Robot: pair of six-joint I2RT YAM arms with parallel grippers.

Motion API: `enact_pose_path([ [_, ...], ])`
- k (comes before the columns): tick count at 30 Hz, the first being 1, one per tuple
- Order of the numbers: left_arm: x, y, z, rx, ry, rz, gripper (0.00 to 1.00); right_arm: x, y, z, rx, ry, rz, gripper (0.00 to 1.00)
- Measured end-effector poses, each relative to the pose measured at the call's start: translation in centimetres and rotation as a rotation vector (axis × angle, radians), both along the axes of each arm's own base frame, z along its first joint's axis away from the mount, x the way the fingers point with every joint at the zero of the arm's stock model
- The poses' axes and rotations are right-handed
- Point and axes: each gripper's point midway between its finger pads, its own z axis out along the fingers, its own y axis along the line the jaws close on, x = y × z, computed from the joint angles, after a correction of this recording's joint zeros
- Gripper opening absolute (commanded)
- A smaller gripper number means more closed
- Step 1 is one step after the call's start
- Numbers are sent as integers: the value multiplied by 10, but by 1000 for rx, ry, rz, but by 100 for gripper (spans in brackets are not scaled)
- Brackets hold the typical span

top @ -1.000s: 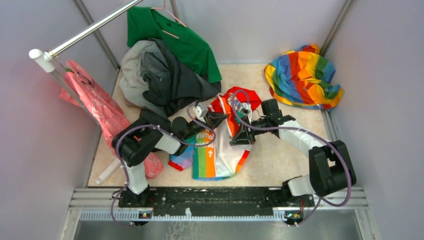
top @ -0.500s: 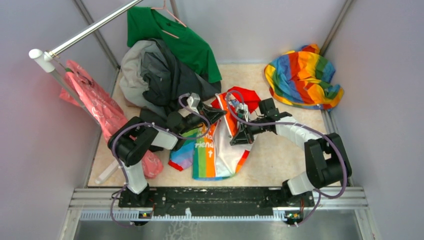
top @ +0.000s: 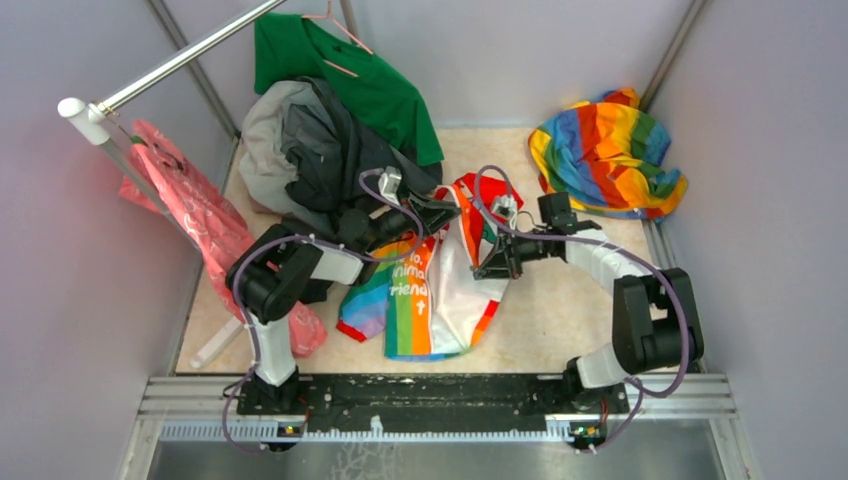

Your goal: Zip up the jacket

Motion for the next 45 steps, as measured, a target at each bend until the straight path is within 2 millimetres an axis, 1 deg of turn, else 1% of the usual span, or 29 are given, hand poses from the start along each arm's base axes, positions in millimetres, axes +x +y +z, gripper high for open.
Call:
enact_pose_path([
  [2, 5, 0, 6, -17, 5, 4, 39, 8, -10, 2, 12, 12, -42, 0],
  [4, 8, 3, 5, -19, 23, 13, 46, 14, -19, 3, 17, 21, -79, 0],
  [6, 12, 8, -4, -7, 64, 32, 48, 17, -24, 3, 17, 25, -98, 0],
  [8, 13, 17, -14, 14, 108, 56, 50, 15, -24, 2, 15, 29, -95, 0],
  [10, 10, 28, -22, 40, 148, 76, 52, 12, -25, -1, 6, 30, -87, 0],
  [11, 7, 34, -22, 49, 162, 83, 52, 10, -26, -3, -3, 31, -83, 0],
  [14, -3, 44, -12, 52, 169, 88, 54, 8, -29, -12, -36, 35, -66, 0],
  [17, -14, 46, -5, 44, 191, 64, 57, 6, -33, -24, -71, 43, -38, 0],
  [19, -23, 44, -11, 45, 236, 40, 60, 1, -36, -33, -90, 61, -14, 0],
  [21, -34, 36, -24, 63, 296, 16, 63, -3, -38, -42, -111, 77, 5, 0],
  [24, -55, 17, -44, 99, 369, -22, 65, -8, -41, -49, -148, 80, 22, 0],
  [28, -71, -2, -66, 135, 419, -37, 69, -8, -42, -55, -189, 69, 33, 0],
  [30, -72, -6, -79, 155, 450, -22, 69, -8, -43, -57, -205, 65, 35, 0],
  [33, -71, -7, -93, 175, 496, 8, 69, -8, -44, -59, -217, 61, 34, 0],
  [36, -73, -6, -99, 179, 519, 35, 70, -8, -45, -60, -221, 60, 33, 0],
  [39, -83, -6, -106, 187, 551, 40, 71, -8, -45, -60, -221, 59, 35, 0],
  [42, -92, -12, -108, 182, 580, 28, 72, -9, -43, -60, -220, 54, 45, 0],
  [45, -94, -20, -116, 177, 620, 33, 73, -10, -42, -59, -218, 48, 53, 0],
])
